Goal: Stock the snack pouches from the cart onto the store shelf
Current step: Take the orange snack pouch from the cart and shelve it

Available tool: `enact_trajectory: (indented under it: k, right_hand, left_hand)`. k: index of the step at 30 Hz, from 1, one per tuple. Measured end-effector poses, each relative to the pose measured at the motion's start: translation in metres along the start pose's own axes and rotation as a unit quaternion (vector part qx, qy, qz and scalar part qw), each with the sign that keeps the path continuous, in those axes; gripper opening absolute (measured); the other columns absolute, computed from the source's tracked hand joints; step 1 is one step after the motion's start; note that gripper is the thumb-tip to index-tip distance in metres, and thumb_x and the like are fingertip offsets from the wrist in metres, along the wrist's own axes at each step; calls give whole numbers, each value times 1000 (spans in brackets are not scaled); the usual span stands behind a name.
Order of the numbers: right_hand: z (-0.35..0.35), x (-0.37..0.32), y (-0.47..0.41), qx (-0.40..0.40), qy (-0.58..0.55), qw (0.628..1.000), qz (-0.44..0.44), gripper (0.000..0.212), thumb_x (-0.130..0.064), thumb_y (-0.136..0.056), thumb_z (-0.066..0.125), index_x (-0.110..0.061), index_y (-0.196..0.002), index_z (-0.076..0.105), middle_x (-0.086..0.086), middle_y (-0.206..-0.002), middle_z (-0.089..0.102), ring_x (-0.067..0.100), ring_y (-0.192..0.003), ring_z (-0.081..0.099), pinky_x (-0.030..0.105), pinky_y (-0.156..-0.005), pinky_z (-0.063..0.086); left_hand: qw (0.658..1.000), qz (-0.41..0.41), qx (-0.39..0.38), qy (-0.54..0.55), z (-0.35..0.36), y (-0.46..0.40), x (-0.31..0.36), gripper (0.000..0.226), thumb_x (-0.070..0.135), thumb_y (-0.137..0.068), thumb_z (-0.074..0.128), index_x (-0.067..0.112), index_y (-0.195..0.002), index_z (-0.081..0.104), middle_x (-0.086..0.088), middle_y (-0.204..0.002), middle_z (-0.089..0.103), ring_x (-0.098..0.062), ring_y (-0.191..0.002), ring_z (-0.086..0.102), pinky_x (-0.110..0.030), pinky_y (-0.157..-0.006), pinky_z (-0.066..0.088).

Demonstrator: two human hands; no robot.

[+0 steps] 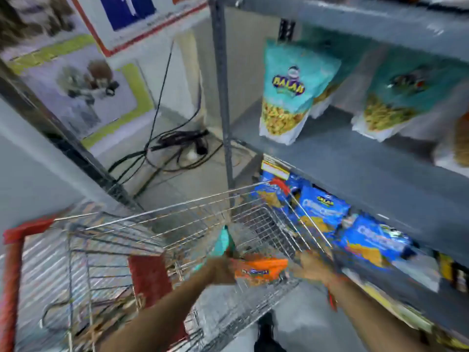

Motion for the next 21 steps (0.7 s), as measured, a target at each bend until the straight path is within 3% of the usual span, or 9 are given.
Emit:
enact_trajectory:
  k: [1, 3, 5, 6, 9, 12, 15, 18, 21]
  right_hand:
    - [14, 5, -16, -7, -4, 1000, -2, 59, -61, -69, 55, -12, -98, 66, 18, -97, 69, 31, -96, 64, 38, -78, 46]
    - [30, 12, -37, -4, -14, 1000, 10, 73, -69, -53, 46, -15, -98, 67, 15, -102, 70, 31, -99, 65, 37, -84, 48]
    - [39, 13, -48, -1, -14, 999, 39, 55, -61, -58, 54, -15, -87, 66, 9, -92, 72, 28, -92, 67, 33, -80, 50]
    - [40, 14, -53, 5, -26, 998, 55, 43, -54, -60, 58, -17, -81, 64, 6, -84, 72, 27, -86, 68, 32, -74, 51]
    - [42, 22, -69, 49, -72, 994, 61, 21, -38, -64, 62, -19, -72, 60, 2, -65, 66, 24, -68, 67, 32, -59, 53]
    - [45, 26, -81, 56, -110, 992, 37, 13, -29, -73, 66, -16, -71, 63, 2, -63, 66, 19, -60, 64, 35, -54, 54]
    - [44, 31, -85, 88, -140, 985, 46, 20, -33, -75, 67, -16, -66, 62, 2, -64, 65, 19, -60, 62, 36, -53, 50]
    - [40, 31, -75, 114, -200, 971, 68, 17, -29, -79, 68, -21, -65, 64, -1, -61, 64, 19, -56, 61, 36, -50, 53]
    - [21, 29, -53, 173, -258, 948, 73, 28, -25, -78, 69, -23, -52, 58, -6, -49, 51, 16, -51, 51, 28, -46, 38]
  left_hand:
    - [999, -32, -21, -8, 14, -3, -10, 48, 32, -75, 71, 13, -118, 59, -16, -128, 60, -33, -120, 55, -34, -94, 43]
    - [996, -79, -24, 45, 38, -10, -25, 71, 30, -71, 74, 10, -132, 46, -16, -135, 54, -33, -124, 51, -37, -99, 43]
    - [991, -56, -3, 119, 60, -25, -36, 84, 26, -67, 76, 5, -138, 36, -19, -139, 47, -35, -127, 47, -40, -101, 43]
    - [984, -59, 21, 167, 67, -37, -39, 82, 24, -64, 77, 3, -134, 40, -20, -136, 49, -35, -123, 49, -41, -97, 47]
    - [943, -95, 133, 291, 74, -57, -35, 30, -4, -72, 73, 8, -98, 62, -15, -109, 65, -32, -103, 59, -34, -76, 56]
    - [903, -139, 210, 347, 73, -54, -24, 10, 7, -79, 69, 6, -89, 70, -10, -92, 71, -27, -89, 65, -32, -73, 47]
    - [877, -146, 256, 380, 70, -43, -16, 9, 18, -82, 68, 10, -86, 70, -7, -86, 71, -27, -86, 65, -31, -71, 43]
    - [877, -118, 277, 375, 64, -30, -5, 19, 27, -87, 62, 9, -87, 69, -7, -89, 72, -21, -82, 62, -31, -70, 42]
    - [870, -58, 308, 381, 45, -17, 2, 25, 36, -87, 59, 15, -77, 67, -7, -77, 69, -26, -74, 63, -31, -66, 42]
Point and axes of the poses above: each hand's wrist, its own y-axis away from the middle knuckle, its own z-axis out of the palm, x = y × z, the point moved 4 cm from there along -y, towards the middle knuckle
